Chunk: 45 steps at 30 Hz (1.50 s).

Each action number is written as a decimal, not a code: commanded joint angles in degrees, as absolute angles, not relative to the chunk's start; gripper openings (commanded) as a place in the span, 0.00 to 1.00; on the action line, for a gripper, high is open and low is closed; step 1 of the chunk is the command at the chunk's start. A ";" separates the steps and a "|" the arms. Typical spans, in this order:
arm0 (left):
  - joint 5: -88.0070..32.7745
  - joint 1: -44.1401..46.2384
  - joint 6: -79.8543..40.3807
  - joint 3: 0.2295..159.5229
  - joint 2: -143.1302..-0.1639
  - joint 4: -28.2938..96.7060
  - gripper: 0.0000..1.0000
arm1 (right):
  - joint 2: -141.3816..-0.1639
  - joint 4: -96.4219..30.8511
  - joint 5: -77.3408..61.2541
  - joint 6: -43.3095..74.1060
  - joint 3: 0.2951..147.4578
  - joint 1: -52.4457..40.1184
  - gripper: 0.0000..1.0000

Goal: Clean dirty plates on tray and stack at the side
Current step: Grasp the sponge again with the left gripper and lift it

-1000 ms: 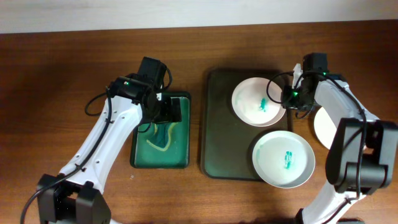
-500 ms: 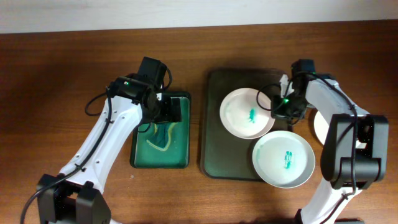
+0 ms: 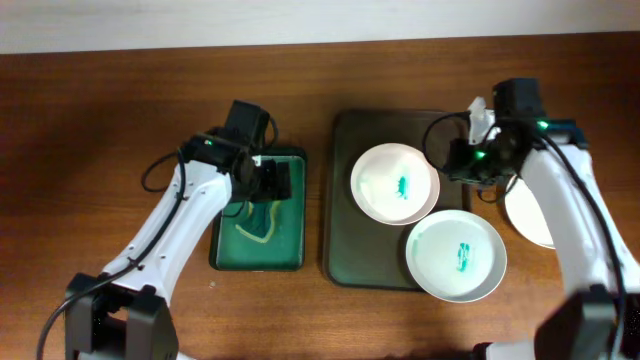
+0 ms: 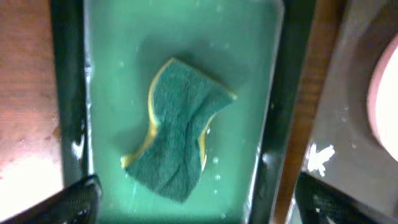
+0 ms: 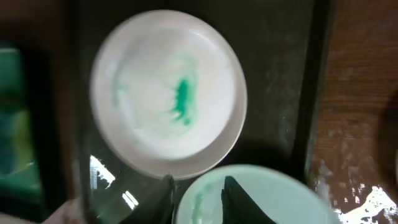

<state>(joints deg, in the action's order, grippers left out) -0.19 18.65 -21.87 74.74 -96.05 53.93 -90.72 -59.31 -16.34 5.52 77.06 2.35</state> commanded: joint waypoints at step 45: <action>-8.34 14.83 -17.04 70.76 -98.70 48.10 0.73 | -88.27 -63.90 -17.98 4.73 76.42 -3.05 0.27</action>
